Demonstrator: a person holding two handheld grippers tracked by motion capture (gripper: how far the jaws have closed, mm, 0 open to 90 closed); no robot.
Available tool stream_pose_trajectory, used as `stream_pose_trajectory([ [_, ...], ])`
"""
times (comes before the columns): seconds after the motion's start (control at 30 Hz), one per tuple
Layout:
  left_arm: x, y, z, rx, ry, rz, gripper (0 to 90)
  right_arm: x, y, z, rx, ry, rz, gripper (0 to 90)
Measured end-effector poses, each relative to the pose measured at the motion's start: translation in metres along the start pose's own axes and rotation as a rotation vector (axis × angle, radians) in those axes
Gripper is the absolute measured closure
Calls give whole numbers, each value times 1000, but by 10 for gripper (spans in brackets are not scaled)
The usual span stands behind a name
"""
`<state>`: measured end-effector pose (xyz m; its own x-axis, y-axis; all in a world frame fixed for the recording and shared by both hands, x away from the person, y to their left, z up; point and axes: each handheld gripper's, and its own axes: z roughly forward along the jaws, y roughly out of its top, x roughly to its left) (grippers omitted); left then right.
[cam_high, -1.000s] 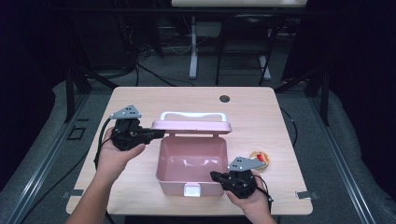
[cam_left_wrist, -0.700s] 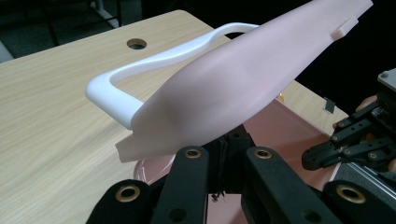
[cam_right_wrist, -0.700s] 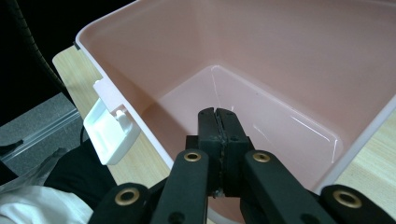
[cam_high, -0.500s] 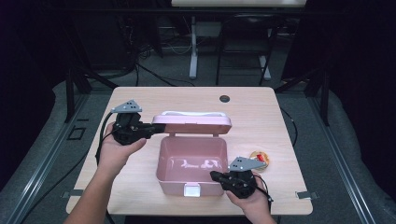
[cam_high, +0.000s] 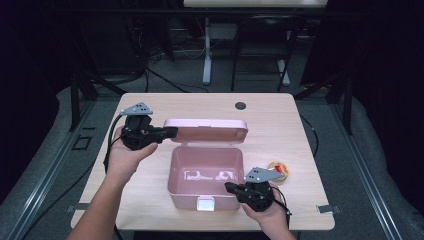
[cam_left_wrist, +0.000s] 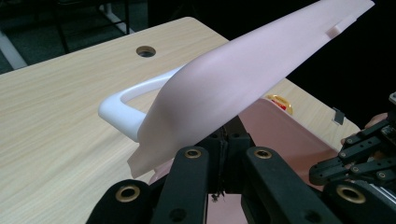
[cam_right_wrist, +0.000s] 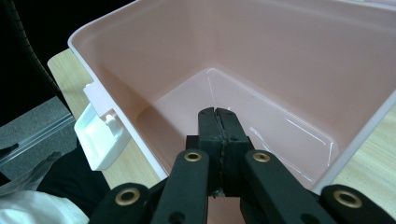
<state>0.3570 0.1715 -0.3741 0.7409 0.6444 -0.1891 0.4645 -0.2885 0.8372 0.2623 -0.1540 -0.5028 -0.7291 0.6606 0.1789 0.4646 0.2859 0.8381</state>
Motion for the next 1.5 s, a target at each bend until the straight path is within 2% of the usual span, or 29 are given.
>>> stream_pose_trajectory([
  [0.5,3,4,3,-3,8,-9,897,0,1,7,9,-13,-12,900],
  [0.7,3,7,5,5,12,-2,897,0,1,7,8,-15,-19,900],
  [1.5,13,9,14,15,32,-25,892,1,1,7,5,-17,-19,900],
])
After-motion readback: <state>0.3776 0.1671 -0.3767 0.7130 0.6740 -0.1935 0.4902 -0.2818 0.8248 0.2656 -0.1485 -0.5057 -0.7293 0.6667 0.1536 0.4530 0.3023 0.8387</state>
